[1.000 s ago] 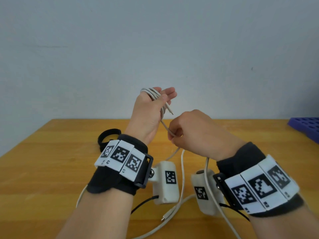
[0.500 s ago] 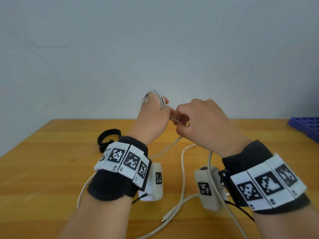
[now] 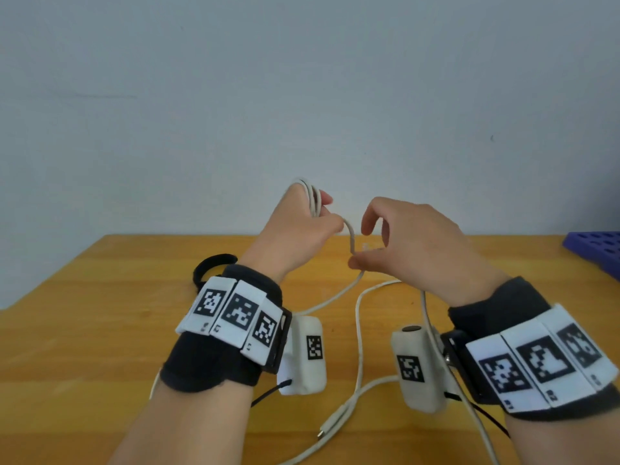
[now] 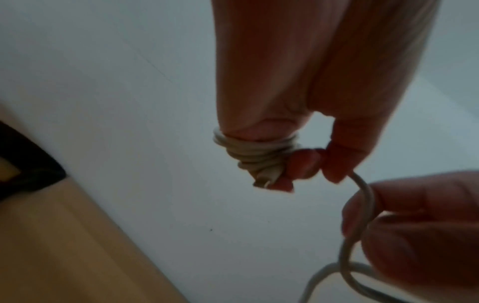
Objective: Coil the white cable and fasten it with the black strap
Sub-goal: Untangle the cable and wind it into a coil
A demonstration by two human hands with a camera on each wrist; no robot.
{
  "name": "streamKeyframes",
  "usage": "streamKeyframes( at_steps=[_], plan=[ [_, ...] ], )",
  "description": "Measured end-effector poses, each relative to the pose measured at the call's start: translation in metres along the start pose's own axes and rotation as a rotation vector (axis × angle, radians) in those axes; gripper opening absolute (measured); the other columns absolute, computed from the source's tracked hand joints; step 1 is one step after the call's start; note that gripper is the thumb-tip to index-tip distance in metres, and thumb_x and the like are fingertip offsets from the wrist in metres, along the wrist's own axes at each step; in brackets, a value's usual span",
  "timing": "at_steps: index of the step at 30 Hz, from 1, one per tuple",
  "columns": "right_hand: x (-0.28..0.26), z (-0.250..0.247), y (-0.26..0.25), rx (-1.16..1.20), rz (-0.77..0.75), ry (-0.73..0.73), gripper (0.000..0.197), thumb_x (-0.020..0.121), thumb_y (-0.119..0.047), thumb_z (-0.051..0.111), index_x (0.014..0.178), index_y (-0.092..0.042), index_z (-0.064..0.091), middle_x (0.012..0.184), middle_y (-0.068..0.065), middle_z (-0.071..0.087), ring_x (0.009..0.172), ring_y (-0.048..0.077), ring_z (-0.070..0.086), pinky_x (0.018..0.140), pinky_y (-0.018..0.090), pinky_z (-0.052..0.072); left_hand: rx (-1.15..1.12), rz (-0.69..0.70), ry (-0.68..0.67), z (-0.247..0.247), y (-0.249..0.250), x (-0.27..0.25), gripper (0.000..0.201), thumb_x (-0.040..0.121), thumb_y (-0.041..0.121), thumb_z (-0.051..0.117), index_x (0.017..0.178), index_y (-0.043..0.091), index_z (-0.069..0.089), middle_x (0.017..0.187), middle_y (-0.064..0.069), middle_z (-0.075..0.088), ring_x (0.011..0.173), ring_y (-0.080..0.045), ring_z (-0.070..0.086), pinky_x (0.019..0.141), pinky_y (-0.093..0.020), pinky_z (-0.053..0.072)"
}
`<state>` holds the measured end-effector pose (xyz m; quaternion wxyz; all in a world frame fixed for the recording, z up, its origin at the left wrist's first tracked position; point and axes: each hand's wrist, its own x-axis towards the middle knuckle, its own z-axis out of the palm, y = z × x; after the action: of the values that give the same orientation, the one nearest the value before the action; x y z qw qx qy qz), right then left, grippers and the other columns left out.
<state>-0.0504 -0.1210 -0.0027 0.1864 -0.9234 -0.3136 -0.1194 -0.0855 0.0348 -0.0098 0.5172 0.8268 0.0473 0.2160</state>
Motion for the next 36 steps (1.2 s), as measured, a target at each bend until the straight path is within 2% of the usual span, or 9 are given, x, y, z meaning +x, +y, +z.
streamKeyframes(
  at_steps=[4,7,12,17,22,25,27,31,36],
  plan=[
    [0.001,0.0,0.004,-0.019,0.051,-0.001,0.012,0.077,-0.031,0.069,0.082,-0.035,0.059,0.073,-0.015,0.048,0.073,0.009,0.053,0.053,0.023,0.034,-0.292,-0.044,0.092,-0.01,-0.001,0.003,0.008,0.087,0.011,0.057,0.09,0.015,0.052,0.06,0.003,0.043,0.05,-0.009,0.044,0.062,-0.032,0.05],
    [0.002,0.002,0.009,0.006,0.112,0.005,0.017,0.078,-0.017,0.064,0.079,-0.034,0.061,0.072,-0.014,0.05,0.07,0.011,0.057,0.052,0.022,0.037,-0.43,-0.059,0.08,-0.017,-0.003,0.005,0.011,0.091,0.01,0.053,0.083,0.016,0.05,0.056,0.005,0.037,0.05,-0.01,0.038,0.058,-0.026,0.045],
    [0.003,0.012,0.009,0.312,0.194,-0.175,0.019,0.086,-0.01,0.059,0.092,-0.026,0.066,0.056,0.001,0.068,0.037,0.003,0.057,0.042,0.017,0.042,-0.396,-0.068,0.017,-0.014,-0.003,0.005,0.014,0.094,0.014,0.049,0.08,0.013,0.052,0.056,0.003,0.042,0.049,-0.011,0.039,0.057,-0.025,0.046],
    [0.004,0.008,-0.004,0.891,0.221,-0.222,0.016,0.091,-0.008,0.058,0.101,-0.014,0.069,0.071,0.009,0.071,0.06,0.017,0.069,0.053,0.024,0.055,-0.392,-0.106,0.026,-0.012,-0.003,0.006,0.03,0.09,0.012,0.047,0.06,0.016,0.048,0.048,0.002,0.043,0.04,-0.011,0.043,0.068,-0.036,0.044],
    [0.004,0.006,-0.007,0.946,0.03,-0.192,0.017,0.091,-0.015,0.057,0.095,-0.015,0.074,0.095,0.0,0.075,0.094,0.012,0.07,0.091,0.028,0.053,-0.308,-0.114,0.032,-0.012,-0.003,0.006,0.032,0.091,0.012,0.045,0.059,0.018,0.044,0.048,0.003,0.044,0.042,-0.012,0.043,0.06,-0.031,0.041],
    [0.001,0.004,-0.009,0.989,-0.047,-0.318,0.026,0.081,-0.027,0.068,0.099,-0.007,0.068,0.094,0.01,0.075,0.092,0.02,0.072,0.093,0.032,0.053,-0.25,-0.095,0.002,-0.011,-0.003,0.005,0.032,0.09,0.011,0.043,0.06,0.02,0.04,0.052,0.002,0.042,0.047,-0.014,0.039,0.055,-0.028,0.038],
    [-0.001,0.006,-0.011,0.914,-0.081,-0.344,0.022,0.08,-0.021,0.072,0.095,-0.006,0.066,0.087,0.011,0.075,0.087,0.023,0.073,0.089,0.033,0.055,-0.205,-0.073,-0.032,-0.01,-0.004,0.005,0.032,0.091,0.01,0.042,0.061,0.02,0.038,0.054,0.001,0.04,0.048,-0.014,0.038,0.05,-0.023,0.036],
    [0.001,0.008,-0.016,0.96,-0.007,-0.198,0.009,0.092,-0.011,0.059,0.088,-0.009,0.068,0.073,0.006,0.065,0.068,0.017,0.071,0.064,0.021,0.057,-0.218,-0.09,-0.03,-0.009,-0.003,0.004,0.027,0.091,0.009,0.043,0.066,0.017,0.044,0.051,0.003,0.043,0.047,-0.013,0.042,0.054,-0.025,0.041],
    [0.009,0.012,-0.007,0.98,0.116,0.083,0.023,0.097,-0.012,0.049,0.087,-0.013,0.069,0.071,0.003,0.06,0.059,0.012,0.062,0.062,0.024,0.058,-0.271,-0.14,-0.127,-0.014,-0.001,0.001,0.024,0.096,0.031,0.047,0.082,0.012,0.052,0.048,0.004,0.041,0.044,-0.015,0.036,0.055,-0.029,0.043]
  ],
)
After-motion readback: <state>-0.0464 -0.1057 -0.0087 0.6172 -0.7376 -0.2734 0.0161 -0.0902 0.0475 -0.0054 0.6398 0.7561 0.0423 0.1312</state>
